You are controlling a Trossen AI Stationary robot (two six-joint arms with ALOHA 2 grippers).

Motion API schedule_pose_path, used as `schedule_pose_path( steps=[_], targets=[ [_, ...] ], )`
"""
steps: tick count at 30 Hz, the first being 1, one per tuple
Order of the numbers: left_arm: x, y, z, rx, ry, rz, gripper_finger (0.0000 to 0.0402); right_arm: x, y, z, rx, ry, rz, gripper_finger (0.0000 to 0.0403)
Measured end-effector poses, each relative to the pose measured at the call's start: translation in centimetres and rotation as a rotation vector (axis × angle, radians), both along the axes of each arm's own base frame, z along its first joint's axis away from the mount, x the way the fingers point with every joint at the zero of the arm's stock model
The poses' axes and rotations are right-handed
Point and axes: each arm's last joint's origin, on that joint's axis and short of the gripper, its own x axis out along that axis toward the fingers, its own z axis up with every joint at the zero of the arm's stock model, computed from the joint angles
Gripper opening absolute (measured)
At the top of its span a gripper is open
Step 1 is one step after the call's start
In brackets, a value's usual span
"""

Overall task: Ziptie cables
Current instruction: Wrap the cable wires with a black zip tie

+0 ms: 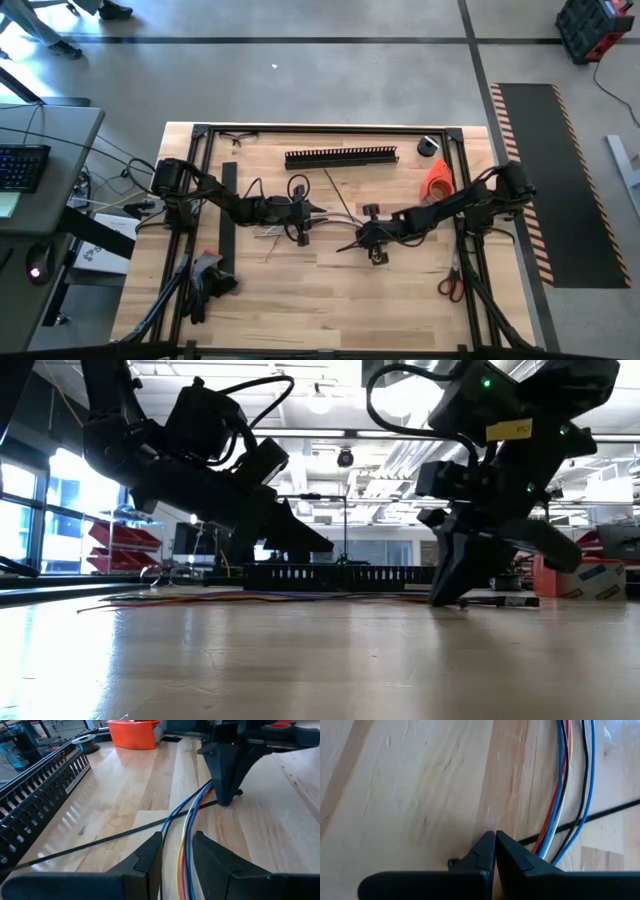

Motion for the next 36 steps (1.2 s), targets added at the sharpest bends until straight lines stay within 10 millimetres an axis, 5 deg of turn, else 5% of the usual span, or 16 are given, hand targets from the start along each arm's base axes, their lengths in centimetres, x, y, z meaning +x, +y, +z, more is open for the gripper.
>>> schedule_pose_path(
  steps=[12,19,36],
  targets=[
    [0.0,0.0,0.0,-0.005,-0.002,0.001,0.0087,1.4,-0.7,0.3,0.033,-0.123,0.05,0.0],
    [0.0,-0.1,0.0,-0.011,-0.003,0.0,0.0087,0.2,-1.5,1.3,0.06,-0.056,-0.063,0.0],
    [0.0,-0.1,0.0,-0.015,-0.005,0.001,0.0087,1.6,-1.1,-0.8,0.116,-0.097,0.004,0.0]
  ],
)
